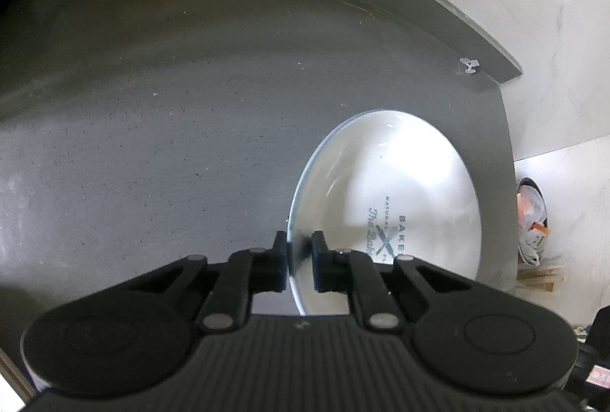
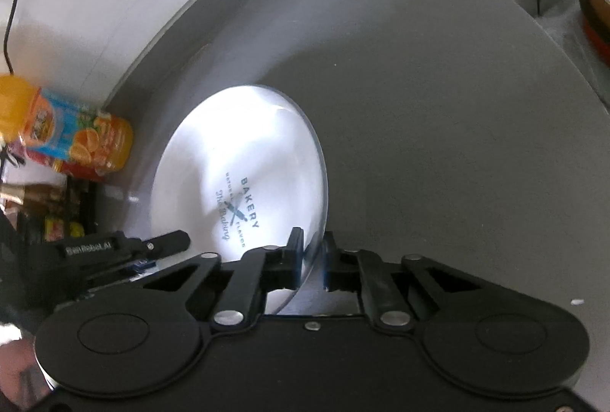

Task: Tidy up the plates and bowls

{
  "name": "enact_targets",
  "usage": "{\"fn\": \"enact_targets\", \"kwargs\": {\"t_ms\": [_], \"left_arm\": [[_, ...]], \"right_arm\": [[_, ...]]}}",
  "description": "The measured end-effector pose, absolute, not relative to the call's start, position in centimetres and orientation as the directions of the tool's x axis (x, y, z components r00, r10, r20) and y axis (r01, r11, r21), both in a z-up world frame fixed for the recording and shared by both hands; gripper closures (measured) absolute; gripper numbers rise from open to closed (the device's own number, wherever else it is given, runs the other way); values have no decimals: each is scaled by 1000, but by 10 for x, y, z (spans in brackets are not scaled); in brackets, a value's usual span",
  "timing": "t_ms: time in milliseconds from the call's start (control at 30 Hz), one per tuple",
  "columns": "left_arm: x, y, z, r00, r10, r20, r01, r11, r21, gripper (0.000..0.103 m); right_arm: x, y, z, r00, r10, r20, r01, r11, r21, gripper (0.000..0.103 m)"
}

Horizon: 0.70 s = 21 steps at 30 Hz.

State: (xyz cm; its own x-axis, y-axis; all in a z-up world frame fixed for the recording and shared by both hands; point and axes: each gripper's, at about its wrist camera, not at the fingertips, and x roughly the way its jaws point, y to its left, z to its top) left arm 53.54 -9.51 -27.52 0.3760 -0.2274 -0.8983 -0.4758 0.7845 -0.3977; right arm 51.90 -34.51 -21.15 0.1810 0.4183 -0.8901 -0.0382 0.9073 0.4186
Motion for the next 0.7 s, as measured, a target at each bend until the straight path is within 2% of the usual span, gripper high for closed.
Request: {"fn": "enact_targets", "kwargs": {"t_ms": [200,700], "left_arm": [[533,-93,-264,405,-213,-889,-462,792,-399,94],[500,-72,-225,481,-221,-848,-454,765,-457,97]], "right_arm": [[515,-339,-190,241,429,-871,-105,903,416,94],[494,-323,-150,316,425,-848,-148,905,398,94]]}}
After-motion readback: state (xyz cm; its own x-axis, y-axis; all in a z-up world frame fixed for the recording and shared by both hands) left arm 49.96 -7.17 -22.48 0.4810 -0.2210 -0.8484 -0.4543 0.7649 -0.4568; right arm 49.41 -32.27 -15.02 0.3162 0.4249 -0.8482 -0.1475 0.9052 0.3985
